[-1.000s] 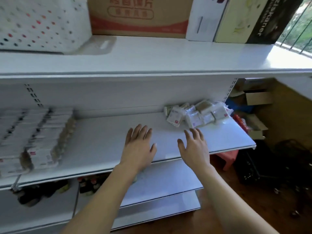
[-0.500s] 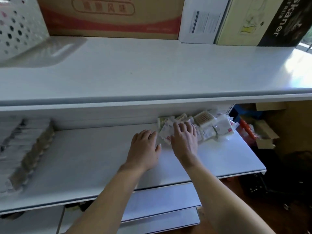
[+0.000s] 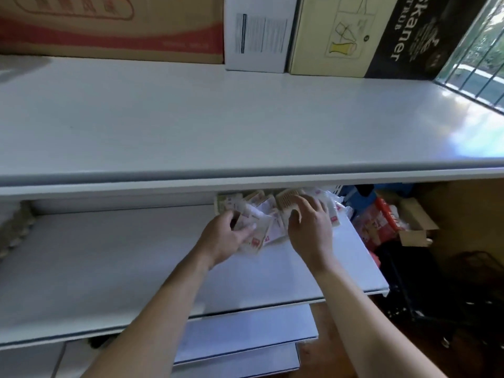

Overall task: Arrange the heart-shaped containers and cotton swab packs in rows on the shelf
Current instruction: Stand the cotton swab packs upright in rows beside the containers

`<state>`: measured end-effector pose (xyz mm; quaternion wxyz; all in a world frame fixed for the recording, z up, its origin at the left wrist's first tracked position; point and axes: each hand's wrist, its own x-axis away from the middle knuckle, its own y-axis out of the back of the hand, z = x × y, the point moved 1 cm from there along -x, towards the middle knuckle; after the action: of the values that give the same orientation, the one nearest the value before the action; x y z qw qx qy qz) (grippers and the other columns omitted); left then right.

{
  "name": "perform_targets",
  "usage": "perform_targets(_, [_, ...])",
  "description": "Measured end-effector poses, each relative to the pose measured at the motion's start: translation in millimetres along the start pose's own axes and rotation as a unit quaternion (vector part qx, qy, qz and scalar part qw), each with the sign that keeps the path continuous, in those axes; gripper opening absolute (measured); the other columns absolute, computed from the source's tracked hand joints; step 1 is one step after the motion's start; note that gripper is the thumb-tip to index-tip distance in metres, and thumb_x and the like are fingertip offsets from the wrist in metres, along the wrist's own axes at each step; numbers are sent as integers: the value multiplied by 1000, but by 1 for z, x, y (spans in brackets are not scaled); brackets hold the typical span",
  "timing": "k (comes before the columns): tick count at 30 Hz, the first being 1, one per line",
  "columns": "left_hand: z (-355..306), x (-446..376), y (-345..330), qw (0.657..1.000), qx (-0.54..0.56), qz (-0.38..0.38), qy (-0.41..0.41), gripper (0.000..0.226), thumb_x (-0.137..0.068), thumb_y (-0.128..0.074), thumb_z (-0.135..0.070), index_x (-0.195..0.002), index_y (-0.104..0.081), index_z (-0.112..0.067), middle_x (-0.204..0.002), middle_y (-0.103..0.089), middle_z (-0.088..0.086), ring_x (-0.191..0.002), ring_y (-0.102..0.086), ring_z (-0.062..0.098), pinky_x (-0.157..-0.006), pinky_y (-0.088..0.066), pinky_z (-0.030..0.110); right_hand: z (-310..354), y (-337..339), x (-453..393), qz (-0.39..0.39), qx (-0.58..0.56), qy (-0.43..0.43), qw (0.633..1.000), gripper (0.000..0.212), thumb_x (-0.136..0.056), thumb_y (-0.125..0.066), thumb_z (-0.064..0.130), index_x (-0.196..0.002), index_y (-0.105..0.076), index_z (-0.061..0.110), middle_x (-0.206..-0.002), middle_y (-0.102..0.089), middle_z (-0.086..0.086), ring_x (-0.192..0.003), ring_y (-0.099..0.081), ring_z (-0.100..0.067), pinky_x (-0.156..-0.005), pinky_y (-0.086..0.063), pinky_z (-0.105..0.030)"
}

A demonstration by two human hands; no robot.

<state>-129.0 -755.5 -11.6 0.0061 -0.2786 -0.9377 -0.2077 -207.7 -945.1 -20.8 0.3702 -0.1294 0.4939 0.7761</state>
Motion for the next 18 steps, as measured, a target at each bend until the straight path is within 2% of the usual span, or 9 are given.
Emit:
perform_targets(2, [-7, 5, -12, 998, 56, -18, 25, 19, -90, -70, -29, -107, -66, -20, -99, -74, -3, -79, -73, 13, -60, -59, 33, -23, -2, -14, 56, 128, 19, 990, 55, -72, -68, 5, -127, -62, 10, -131, -57, -17, -128, -47, -42, -105, -40, -49])
perform_targets(4, [-12, 8, -25, 995, 76, -38, 44, 24, -88, -71, -29, -107, -64, -18, -98, -74, 1, -78, -73, 15, -59, -59, 34, -41, -8, -21, 127, 191, 42, 972, 62, -71, -69, 11, -132, -59, 14, -140, -52, -17, -135, -39, -43, -111, -33, -55])
perform_targets(6, [-14, 8, -35, 989, 103, -78, 67, 30, -80, -72, -35, -103, -63, -18, -97, -74, 4, -83, -74, 21, -74, -62, 44, -51, -10, -27, 153, 223, 72, 960, 53, -70, -69, 10, -122, -67, 19, -132, -61, -13, -132, -44, -42, -112, -28, -59])
perform_targets(7, [-14, 8, -40, 985, 119, -96, 79, 29, -80, -72, -34, -101, -62, -18, -98, -74, 6, -85, -73, 24, -77, -62, 46, -54, -7, -29, 144, 232, 86, 958, 46, -70, -69, 9, -114, -72, 21, -124, -65, -11, -128, -49, -40, -112, -27, -60])
perform_targets(8, [-15, 8, -45, 981, 137, -109, 89, 26, -83, -72, -31, -102, -61, -18, -101, -73, 8, -88, -72, 26, -73, -62, 44, -55, -3, -30, 127, 236, 102, 958, 40, -71, -70, 10, -109, -74, 23, -118, -69, -8, -122, -53, -37, -112, -27, -60])
perform_targets(10, [-16, 8, -55, 971, 174, -125, 104, 25, -88, -71, -30, -107, -60, -19, -108, -69, 9, -93, -71, 27, -62, -61, 37, -54, 10, -26, 78, 207, 130, 967, 34, -78, -68, 16, -110, -73, 26, -114, -70, -3, -115, -57, -31, -110, -32, -56])
perform_targets(13, [-26, 9, -71, 953, 245, -135, 117, 25, -95, -65, -41, -109, -62, -21, -107, -71, 6, -90, -72, 25, -64, -61, 41, -44, 29, -5, 31, 60, 158, 985, 31, -86, -63, 20, -116, -70, 27, -118, -68, 0, -113, -56, -28, -99, -41, -46])
perform_targets(15, [-36, 10, -82, 938, 311, -116, 102, 27, -99, -56, -44, -109, -67, -21, -101, -74, 5, -89, -73, 25, -73, -62, 48, -37, 32, 17, 39, -21, 211, 977, 30, -88, -66, 20, -118, -71, 25, -121, -66, -2, -114, -57, -29, -95, -44, -43])
perform_targets(18, [-42, 11, -91, 935, 318, -135, 77, 22, -96, -65, -27, -112, -63, -12, -103, -74, 11, -90, -75, 27, -76, -62, 46, -42, 31, 31, 79, -105, 244, 961, 32, -92, -64, 23, -123, -69, 17, -127, -65, -3, -119, -57, -26, -98, -47, -41])
